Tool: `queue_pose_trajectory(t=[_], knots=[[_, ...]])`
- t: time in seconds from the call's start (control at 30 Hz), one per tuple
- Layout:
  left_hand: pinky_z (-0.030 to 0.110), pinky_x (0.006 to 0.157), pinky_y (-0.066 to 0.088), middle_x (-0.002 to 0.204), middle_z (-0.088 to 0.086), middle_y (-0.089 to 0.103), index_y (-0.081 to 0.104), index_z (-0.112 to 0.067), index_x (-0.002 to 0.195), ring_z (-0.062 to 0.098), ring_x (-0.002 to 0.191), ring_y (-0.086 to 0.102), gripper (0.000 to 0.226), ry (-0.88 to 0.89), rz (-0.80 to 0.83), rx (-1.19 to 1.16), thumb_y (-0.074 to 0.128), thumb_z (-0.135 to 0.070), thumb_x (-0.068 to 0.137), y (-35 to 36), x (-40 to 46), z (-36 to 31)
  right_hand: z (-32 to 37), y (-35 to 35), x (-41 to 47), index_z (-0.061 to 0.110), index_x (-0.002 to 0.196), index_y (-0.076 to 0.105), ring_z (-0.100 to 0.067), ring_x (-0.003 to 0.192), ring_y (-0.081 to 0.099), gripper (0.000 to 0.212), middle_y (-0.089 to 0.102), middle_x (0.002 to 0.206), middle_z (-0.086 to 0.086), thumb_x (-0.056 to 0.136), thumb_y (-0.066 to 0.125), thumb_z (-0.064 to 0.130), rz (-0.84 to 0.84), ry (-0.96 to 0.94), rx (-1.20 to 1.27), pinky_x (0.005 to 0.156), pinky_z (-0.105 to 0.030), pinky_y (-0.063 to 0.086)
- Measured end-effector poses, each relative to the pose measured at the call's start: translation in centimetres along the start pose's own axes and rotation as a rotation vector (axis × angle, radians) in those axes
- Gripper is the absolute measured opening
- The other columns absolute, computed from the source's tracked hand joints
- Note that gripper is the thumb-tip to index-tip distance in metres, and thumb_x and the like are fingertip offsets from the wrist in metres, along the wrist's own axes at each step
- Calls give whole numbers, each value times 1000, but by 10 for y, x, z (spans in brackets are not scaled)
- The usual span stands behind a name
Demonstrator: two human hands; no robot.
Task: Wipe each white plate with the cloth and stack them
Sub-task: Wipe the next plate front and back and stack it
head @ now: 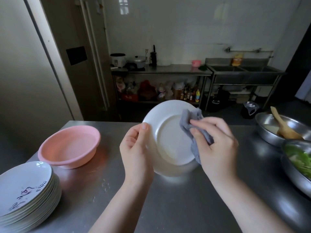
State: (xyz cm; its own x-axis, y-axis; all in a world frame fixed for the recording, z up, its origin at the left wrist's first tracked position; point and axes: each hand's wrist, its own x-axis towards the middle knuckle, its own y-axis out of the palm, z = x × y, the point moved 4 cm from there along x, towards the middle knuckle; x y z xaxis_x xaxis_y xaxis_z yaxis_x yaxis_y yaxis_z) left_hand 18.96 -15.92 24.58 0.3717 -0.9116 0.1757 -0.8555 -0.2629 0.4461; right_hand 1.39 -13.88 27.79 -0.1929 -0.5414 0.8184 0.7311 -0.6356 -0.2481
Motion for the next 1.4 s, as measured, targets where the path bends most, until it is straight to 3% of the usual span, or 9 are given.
queue_pose_trajectory(t=[0.17,0.47,0.67,0.8,0.93,1.07,1.17,1.33,1.4], knots=[[29,60,46,67,2,65,71,-20,70,18,64,56,18,17,80,67,65,-33,82,2,-1,1,28,10,19,12,99,75,-18,94,60,19,62,97,0,83,71,4,166,-124,-21,85,-26,48],[29,55,40,62,7,57,60,-16,63,20,59,48,29,-48,67,94,67,-37,81,-5,0,0,36,18,8,11,97,76,-19,91,59,19,62,94,0,82,71,1,188,-129,-25,82,-28,48],[20,54,45,64,-2,65,66,-16,71,9,58,56,20,91,68,188,68,-28,88,-5,0,-5,23,12,16,13,98,75,-19,92,60,19,63,95,0,83,70,3,120,-35,-20,82,-28,48],[26,60,47,71,3,67,68,-19,75,12,64,57,21,120,119,212,66,-37,85,-3,0,-6,34,23,10,12,99,75,-18,94,58,19,62,96,-1,83,70,3,235,-158,7,85,-27,47],[25,59,49,72,1,71,68,-22,74,11,64,61,19,101,150,255,66,-38,84,-3,1,-4,18,17,25,14,100,74,-16,94,58,18,61,98,1,85,68,6,196,30,12,85,-36,49],[24,57,48,70,1,69,69,-21,75,12,63,59,17,108,179,222,65,-34,86,-8,1,-6,33,25,22,12,98,76,-15,90,59,18,62,93,-1,81,74,8,265,-125,13,82,-23,47],[25,57,50,72,2,70,70,-21,76,13,64,62,15,104,189,190,67,-32,85,-8,1,-8,25,18,33,14,96,76,-9,87,60,17,63,92,1,79,76,13,196,-6,77,81,-17,47],[24,57,49,72,4,70,71,-20,76,14,64,60,15,97,174,139,71,-31,85,-10,2,-11,44,30,24,13,94,77,-15,87,61,15,62,89,0,78,77,14,315,-162,76,79,-31,51],[23,55,49,71,4,69,71,-21,74,14,62,60,15,81,166,130,67,-31,84,-11,2,-12,36,27,33,12,94,77,-17,89,60,15,62,90,-1,79,76,12,298,-114,89,81,-35,50]])
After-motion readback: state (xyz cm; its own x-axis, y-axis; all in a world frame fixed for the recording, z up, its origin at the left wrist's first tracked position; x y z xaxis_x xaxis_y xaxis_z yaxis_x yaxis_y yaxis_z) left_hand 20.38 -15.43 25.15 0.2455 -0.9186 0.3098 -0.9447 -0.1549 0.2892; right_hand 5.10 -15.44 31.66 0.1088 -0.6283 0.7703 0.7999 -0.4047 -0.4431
